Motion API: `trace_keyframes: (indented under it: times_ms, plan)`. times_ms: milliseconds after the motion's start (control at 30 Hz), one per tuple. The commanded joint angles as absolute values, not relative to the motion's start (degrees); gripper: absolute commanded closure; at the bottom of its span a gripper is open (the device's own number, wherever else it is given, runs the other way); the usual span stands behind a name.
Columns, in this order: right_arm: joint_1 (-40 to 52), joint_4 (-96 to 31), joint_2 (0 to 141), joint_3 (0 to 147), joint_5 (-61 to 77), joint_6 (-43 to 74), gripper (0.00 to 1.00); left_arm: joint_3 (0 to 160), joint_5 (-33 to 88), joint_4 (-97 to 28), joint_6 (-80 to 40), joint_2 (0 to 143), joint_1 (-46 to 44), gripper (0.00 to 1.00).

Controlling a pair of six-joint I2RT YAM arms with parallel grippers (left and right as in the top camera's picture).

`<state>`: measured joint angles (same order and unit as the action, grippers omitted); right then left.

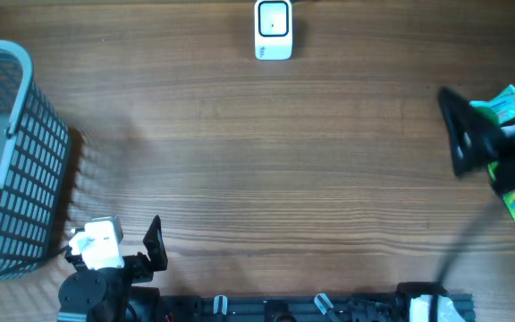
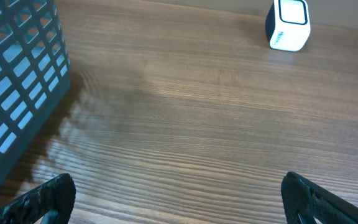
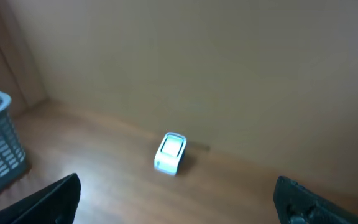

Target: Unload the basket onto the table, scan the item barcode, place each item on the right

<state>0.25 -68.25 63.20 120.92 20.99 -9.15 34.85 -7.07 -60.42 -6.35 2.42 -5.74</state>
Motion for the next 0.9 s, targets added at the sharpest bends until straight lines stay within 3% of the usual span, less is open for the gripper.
trace_keyframes:
  times_ms: [0, 200, 600, 867]
  plan:
    - [0.5, -61.4, 58.0, 117.2, 21.6, -12.0, 0.0, 34.7, -7.6, -60.3, -6.5, 2.3, -6.2, 0.0]
    - [0.5, -35.8, 40.5, 88.2, 27.3, -12.0, 0.0, 34.7, -7.6, -60.3, -6.5, 2.3, -6.2, 0.0]
    - [0.8, -3.4, 11.8, 38.0, 28.3, -8.8, 0.0, 34.7, -7.6, -60.3, -6.5, 2.3, -6.2, 0.0]
    - [0.7, 10.5, 0.2, 16.2, 24.2, -1.3, 0.0, 34.7, -7.6, -60.3, -6.5, 2.3, -6.2, 0.0]
